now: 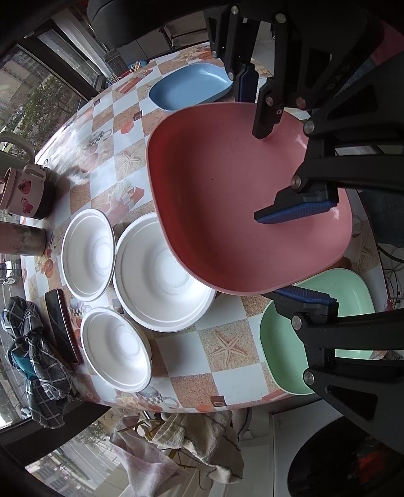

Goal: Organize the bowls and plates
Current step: 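Lift the pink plate with both grippers and carry it over the green plate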

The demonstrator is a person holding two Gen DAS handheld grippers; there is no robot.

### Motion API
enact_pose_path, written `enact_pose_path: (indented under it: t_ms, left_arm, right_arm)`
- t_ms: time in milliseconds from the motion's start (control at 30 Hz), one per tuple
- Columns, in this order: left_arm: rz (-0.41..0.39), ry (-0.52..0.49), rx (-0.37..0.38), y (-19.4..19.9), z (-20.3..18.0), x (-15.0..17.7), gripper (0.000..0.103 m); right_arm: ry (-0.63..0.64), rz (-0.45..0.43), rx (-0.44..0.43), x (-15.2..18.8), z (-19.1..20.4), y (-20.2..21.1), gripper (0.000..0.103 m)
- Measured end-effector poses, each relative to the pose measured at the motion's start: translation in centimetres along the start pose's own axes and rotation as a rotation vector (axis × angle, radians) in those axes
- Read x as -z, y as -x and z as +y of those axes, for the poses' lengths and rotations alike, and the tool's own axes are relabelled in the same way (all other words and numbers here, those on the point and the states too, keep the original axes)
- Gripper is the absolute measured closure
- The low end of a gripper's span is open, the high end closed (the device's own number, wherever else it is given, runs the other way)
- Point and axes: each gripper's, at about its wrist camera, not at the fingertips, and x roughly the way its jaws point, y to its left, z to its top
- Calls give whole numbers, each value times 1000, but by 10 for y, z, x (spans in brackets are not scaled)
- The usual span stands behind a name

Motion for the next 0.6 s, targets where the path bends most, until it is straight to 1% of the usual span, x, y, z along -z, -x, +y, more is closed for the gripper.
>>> enact_pose_path:
  t_ms: [367, 600]
  left_arm:
    - [-27, 65, -14, 9, 23, 3, 61]
    - [-35, 110, -34, 17, 39, 14, 61]
  right_arm:
    - [65, -8, 13, -10, 20, 6, 81]
    - [108, -14, 0, -15, 35, 9, 81]
